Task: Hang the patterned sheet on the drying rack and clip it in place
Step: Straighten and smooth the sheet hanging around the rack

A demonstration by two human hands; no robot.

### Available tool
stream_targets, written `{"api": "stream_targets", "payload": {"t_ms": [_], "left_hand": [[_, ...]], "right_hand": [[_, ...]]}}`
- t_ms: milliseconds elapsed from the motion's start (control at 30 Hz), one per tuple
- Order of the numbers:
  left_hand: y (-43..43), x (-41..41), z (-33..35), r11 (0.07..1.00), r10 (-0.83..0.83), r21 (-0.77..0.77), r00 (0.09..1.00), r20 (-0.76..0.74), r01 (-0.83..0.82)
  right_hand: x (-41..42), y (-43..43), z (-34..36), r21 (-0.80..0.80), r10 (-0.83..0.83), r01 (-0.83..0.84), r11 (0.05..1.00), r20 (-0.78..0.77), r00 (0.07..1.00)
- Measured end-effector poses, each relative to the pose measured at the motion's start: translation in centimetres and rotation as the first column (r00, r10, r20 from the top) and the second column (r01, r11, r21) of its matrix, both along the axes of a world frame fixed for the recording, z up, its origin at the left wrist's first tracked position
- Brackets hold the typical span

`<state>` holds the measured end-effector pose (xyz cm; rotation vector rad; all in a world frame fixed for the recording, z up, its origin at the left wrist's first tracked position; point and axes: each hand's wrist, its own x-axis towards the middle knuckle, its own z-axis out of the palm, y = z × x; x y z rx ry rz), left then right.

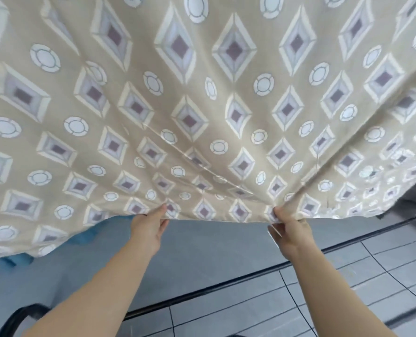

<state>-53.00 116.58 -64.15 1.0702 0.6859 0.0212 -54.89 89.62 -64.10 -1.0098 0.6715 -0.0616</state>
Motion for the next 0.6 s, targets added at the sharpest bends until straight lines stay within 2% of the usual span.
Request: {"api": "stream_targets", "payload": {"t_ms": [100, 200, 433, 533, 600], "left_hand": [[0.3, 0.3, 0.3, 1.0, 0.016, 0.01, 1.0, -0.006, -0.016], [0.0, 0.5, 0.3, 0.998, 0.019, -0.06, 1.0, 0.002, -0.019], [-3.9, 1.7, -0.7, 0.939, -0.305, -0.172, 0.952, -0.009, 0.299], [-5.7, 3.3, -0.9, 0.91, -0.341, -0.254, 0.94, -0.004, 0.329], [-6.7, 3.4, -0.4, 0.899, -0.35, -0.294, 0.936, -0.041, 0.324]], "right_hand": [[-0.4, 1.2, -0.3, -0.004, -0.004, 0.004, 1.0, 0.001, 1.0], [-0.3, 1.9, -0.9, 0.027, 0.002, -0.003, 1.0, 0.015, 1.0], [1.9, 3.5, -1.3, 0.175, 0.036, -0.05, 0.983, 0.082, 0.996], [3.8, 4.1, -1.2, 0.192, 0.019, -0.034, 0.981, 0.075, 0.997], [4.1, 4.3, -1.1, 0.182, 0.027, -0.03, 0.983, 0.02, 0.999]]}}
